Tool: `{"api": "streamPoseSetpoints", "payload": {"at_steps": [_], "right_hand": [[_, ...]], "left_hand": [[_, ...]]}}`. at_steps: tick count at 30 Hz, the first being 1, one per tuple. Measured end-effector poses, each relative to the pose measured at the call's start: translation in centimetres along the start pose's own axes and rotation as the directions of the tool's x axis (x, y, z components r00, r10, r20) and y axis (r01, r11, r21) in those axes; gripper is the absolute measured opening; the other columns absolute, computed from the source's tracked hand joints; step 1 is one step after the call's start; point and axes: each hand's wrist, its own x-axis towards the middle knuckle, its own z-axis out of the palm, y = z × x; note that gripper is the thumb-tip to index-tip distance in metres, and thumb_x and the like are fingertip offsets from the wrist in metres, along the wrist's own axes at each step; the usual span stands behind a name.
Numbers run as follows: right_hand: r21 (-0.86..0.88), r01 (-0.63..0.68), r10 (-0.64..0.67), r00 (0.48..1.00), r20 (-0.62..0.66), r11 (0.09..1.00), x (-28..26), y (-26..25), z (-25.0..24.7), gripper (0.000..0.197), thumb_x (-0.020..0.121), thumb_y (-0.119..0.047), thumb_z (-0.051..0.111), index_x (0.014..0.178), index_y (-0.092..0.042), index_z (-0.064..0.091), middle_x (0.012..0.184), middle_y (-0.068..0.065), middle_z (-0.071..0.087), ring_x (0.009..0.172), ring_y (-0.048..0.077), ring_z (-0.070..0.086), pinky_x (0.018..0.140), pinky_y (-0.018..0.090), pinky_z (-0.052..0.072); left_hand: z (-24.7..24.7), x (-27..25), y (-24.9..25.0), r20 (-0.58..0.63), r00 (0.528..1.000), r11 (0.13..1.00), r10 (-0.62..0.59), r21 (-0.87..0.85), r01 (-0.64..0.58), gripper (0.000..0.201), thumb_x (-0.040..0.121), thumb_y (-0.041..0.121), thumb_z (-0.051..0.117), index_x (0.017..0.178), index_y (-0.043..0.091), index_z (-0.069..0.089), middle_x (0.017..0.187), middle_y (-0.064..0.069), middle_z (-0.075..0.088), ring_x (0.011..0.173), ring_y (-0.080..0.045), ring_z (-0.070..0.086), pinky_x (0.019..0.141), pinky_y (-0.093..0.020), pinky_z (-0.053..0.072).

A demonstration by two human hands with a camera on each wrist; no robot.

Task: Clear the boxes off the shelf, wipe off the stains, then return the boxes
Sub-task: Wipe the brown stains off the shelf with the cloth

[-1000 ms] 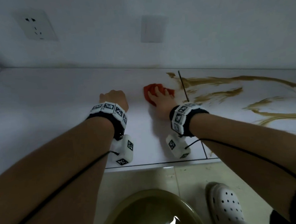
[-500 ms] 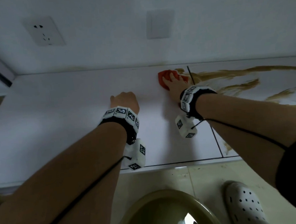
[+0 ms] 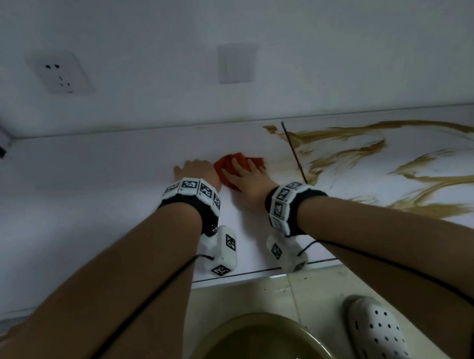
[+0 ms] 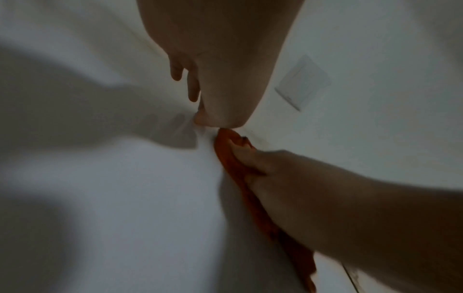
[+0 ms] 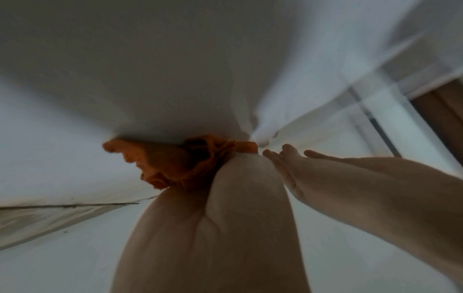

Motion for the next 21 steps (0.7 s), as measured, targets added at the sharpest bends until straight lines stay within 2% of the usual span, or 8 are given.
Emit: {"api": "streamPoseSetpoints", "payload": {"at_steps": [2, 6, 8, 9, 11, 15, 17, 21], "right_hand": [[0.004, 0.004, -0.004, 1.0, -0.001, 1.0, 0.9, 0.0, -0.5, 0.063, 0.097, -0.03, 0.039, 0.15, -0.034, 0.006, 0.16, 0.003, -0.007, 0.145, 0.038, -0.003, 0.117, 0.051, -0.001], [-0.005, -0.017, 0.017, 0.999, 0.03, 1.0, 2.4, 1.8, -1.7, 0.064, 0.098, -0.018, 0.036, 0.151, -0.033, 0.004, 0.159, 0.001, -0.01, 0.146, 0.036, -0.004, 0.118, 0.048, 0.001], [0.018, -0.082, 0.081, 0.996, 0.028, 0.996, 2.8, 3.2, -2.1, 0.062, 0.099, -0.017, 0.033, 0.151, -0.033, 0.003, 0.159, 0.0, -0.011, 0.146, 0.036, -0.005, 0.117, 0.049, 0.001], [0.022, -0.12, 0.12, 0.993, 0.024, 0.992, 2.7, 4.1, -2.1, 0.063, 0.099, -0.019, 0.034, 0.15, -0.033, 0.002, 0.159, 0.001, -0.012, 0.146, 0.036, -0.005, 0.117, 0.049, 0.001], [0.014, -0.193, 0.193, 0.981, 0.01, 0.981, 2.1, 5.7, -2.1, 0.066, 0.098, -0.024, 0.039, 0.15, -0.034, 0.001, 0.159, 0.001, -0.012, 0.146, 0.036, -0.004, 0.117, 0.049, 0.002], [0.024, -0.272, 0.272, 0.962, -0.021, 0.962, -0.4, 6.8, -1.6, 0.063, 0.098, -0.028, 0.039, 0.151, -0.033, 0.003, 0.159, 0.002, -0.01, 0.146, 0.036, -0.003, 0.117, 0.049, 0.001], [0.011, -0.246, 0.246, 0.969, -0.027, 0.969, -1.6, 6.0, -0.8, 0.062, 0.099, -0.03, 0.037, 0.151, -0.032, 0.004, 0.159, 0.004, -0.008, 0.145, 0.037, -0.003, 0.117, 0.05, 0.001], [0.009, -0.064, 0.064, 0.998, 0.02, 0.998, -2.8, 3.4, 0.2, 0.065, 0.096, -0.024, 0.038, 0.151, -0.032, 0.003, 0.159, 0.003, -0.01, 0.145, 0.039, -0.006, 0.117, 0.049, -0.001]], "left_hand": [[0.2, 0.1, 0.5, -0.012, 0.998, 0.998, 0.054, 0.024, -0.053, 0.028, 0.092, 0.014, 0.04, 0.114, 0.01, 0.058, 0.122, -0.008, 0.059, 0.118, -0.025, 0.051, 0.104, -0.039, 0.031], [0.7, -0.3, 0.4, -0.03, 0.994, 0.994, 0.104, 0.035, -0.102, 0.026, 0.091, 0.009, 0.041, 0.11, 0.008, 0.058, 0.117, -0.01, 0.061, 0.11, -0.027, 0.056, 0.102, -0.039, 0.034], [0.5, -0.5, 0.5, -0.028, 0.994, 0.994, 0.109, 0.02, -0.109, 0.021, 0.089, 0.007, 0.042, 0.099, 0.008, 0.06, 0.112, -0.011, 0.063, 0.105, -0.027, 0.059, 0.099, -0.038, 0.036], [0.3, -0.6, 0.6, -0.025, 0.995, 0.995, 0.101, 0.002, -0.101, 0.016, 0.088, 0.007, 0.043, 0.087, 0.009, 0.059, 0.109, -0.011, 0.065, 0.1, -0.027, 0.061, 0.096, -0.037, 0.038], [0.1, -0.4, 0.7, -0.038, 0.997, 0.996, 0.074, -0.043, -0.076, 0.024, 0.088, 0.007, 0.045, 0.064, 0.008, 0.046, 0.101, -0.011, 0.067, 0.086, -0.025, 0.06, 0.086, -0.033, 0.039], [0.0, -0.1, 1.0, -0.048, 0.998, 0.994, 0.052, -0.089, -0.056, 0.034, 0.088, 0.007, 0.046, 0.055, 0.011, 0.039, 0.096, -0.011, 0.068, 0.065, -0.02, 0.049, 0.075, -0.029, 0.034], [0.0, 0.0, 1.2, -0.022, 0.999, 0.996, 0.042, -0.076, -0.044, 0.033, 0.088, 0.007, 0.047, 0.055, 0.011, 0.04, 0.097, -0.012, 0.068, 0.068, -0.022, 0.052, 0.075, -0.029, 0.034], [0.1, 0.1, 1.1, -0.009, 1.0, 0.998, 0.016, -0.065, -0.016, 0.032, 0.088, 0.009, 0.046, 0.057, 0.011, 0.041, 0.1, -0.011, 0.067, 0.093, -0.027, 0.063, 0.078, -0.03, 0.036]]}}
